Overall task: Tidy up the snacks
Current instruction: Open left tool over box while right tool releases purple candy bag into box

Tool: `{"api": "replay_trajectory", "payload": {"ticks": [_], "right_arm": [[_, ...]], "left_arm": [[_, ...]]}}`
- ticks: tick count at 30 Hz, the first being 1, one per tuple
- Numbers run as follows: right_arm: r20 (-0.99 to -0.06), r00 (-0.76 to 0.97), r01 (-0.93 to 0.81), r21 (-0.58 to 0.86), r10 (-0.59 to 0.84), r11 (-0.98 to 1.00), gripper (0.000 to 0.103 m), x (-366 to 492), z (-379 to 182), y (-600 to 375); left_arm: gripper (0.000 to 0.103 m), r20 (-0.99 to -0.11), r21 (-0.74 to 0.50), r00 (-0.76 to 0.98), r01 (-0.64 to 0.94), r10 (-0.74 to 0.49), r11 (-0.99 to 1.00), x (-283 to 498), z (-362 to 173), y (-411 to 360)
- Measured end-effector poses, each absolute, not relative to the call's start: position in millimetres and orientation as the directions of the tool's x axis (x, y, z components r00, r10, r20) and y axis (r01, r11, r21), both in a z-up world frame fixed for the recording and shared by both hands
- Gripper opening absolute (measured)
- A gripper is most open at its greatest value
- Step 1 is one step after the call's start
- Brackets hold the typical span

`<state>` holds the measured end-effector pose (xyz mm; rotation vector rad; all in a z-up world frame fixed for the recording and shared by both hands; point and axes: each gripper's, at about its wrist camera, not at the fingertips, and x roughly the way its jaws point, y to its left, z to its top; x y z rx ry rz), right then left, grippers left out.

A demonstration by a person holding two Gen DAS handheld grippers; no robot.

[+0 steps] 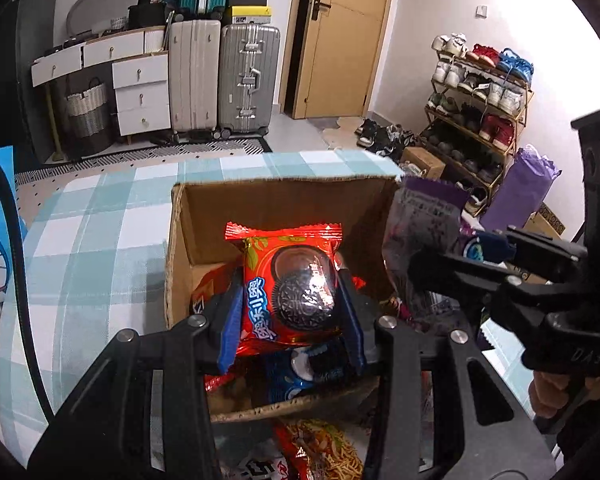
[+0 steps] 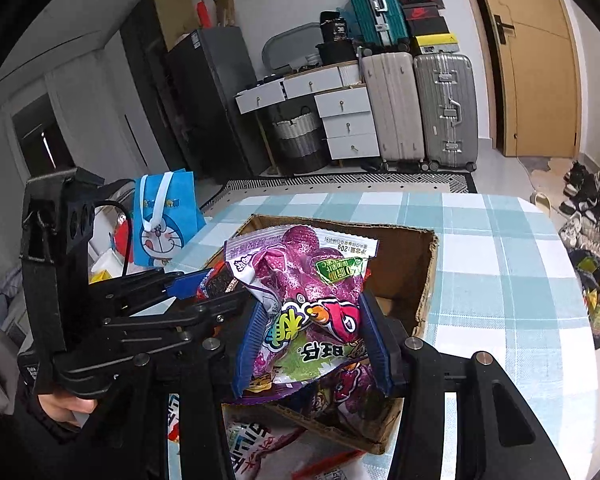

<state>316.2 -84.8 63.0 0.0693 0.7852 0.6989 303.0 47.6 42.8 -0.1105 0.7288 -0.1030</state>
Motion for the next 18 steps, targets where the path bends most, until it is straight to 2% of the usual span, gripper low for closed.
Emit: {"api": "replay_trajectory", "payload": {"ticks": [9,11,14,15,17,18], "right_arm": [[-0.637,0.502,-0.550,0.286,0.585,0.785,0.047,315,57,-80],[-0.635,0.507,-0.544,0.289,0.583,0.788,0.048,315,59,-81],[-0.626,0.516,-0.542,0.291,0.585,0.789,0.050,311,63,-85],[-0.617,0.523,-0.546,0.287,0.588,0.787,0.051,307,66,-87],[-0.597,0.549,-0.552,0.267,0.585,0.790,0.063,298,72,-92],[-0.591,0.564,-0.550,0.253,0.577,0.796,0.075,295,74,-95]], "left_arm": [[0.042,-0.672,-0.170,0.725,0.044,-0.149,0.984,302,30,58],[0.051,-0.668,-0.205,0.722,0.051,-0.178,0.977,298,33,62],[0.078,-0.652,-0.215,0.738,0.037,-0.172,0.976,286,40,66],[0.082,-0.648,-0.214,0.744,0.033,-0.167,0.976,281,43,66],[0.084,-0.639,-0.217,0.752,0.027,-0.163,0.976,270,48,68],[0.087,-0.637,-0.217,0.754,0.026,-0.162,0.976,265,51,69]]}}
